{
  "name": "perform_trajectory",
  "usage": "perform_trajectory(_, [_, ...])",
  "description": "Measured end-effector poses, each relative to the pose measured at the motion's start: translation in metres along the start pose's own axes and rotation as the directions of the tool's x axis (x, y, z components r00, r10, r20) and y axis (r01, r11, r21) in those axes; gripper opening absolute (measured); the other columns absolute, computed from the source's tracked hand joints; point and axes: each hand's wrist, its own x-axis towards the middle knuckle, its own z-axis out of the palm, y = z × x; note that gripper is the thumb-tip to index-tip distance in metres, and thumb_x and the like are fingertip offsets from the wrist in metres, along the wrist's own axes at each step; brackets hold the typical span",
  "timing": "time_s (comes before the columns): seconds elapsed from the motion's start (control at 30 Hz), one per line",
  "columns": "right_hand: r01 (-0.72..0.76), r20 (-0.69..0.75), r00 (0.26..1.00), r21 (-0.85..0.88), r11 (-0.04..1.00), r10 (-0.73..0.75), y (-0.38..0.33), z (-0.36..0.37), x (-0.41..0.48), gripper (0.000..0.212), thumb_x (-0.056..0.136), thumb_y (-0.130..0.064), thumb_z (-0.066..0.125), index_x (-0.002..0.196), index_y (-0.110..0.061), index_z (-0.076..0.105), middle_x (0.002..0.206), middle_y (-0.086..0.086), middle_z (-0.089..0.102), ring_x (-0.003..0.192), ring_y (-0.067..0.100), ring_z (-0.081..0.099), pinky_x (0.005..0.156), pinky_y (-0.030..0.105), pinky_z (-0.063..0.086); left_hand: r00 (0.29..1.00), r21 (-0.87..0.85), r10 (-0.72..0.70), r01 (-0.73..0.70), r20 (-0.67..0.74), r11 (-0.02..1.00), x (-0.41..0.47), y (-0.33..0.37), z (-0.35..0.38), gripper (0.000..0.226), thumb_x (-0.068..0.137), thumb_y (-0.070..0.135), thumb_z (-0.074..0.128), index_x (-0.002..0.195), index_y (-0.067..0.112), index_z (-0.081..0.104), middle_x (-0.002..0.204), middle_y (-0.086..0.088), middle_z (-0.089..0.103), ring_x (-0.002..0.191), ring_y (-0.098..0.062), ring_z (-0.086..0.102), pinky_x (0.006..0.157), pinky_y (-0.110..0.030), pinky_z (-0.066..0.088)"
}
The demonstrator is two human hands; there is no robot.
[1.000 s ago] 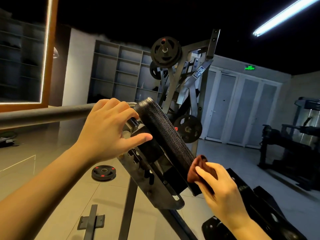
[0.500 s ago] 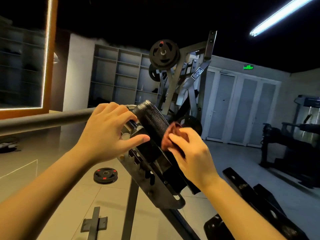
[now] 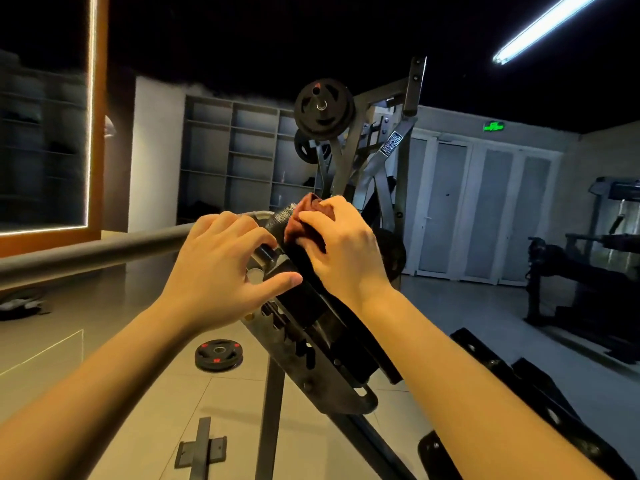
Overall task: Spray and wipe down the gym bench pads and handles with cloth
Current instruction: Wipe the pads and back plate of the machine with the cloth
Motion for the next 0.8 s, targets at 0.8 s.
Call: perform_trajectory(0.8, [0.015, 0.001, 1.000, 0.039, 0.999, -0.015, 0.000, -0.010, -0.026, 0.031, 0.091, -0.015, 0.075, 0.122, -0.010, 0.068, 0.120, 0.012, 0.061, 0.111, 0.024, 0.060, 0.093, 0.034, 0.057, 0.999, 0.000, -0.004, 0.004, 0.038, 1.000, -0.012, 0.012, -0.005, 0.072, 0.087, 0.087, 0.030, 0.109, 0.030, 0.067, 0.110, 0.007, 0.063, 0.112, -0.020, 0.052, 0.107, -0.044, 0.034])
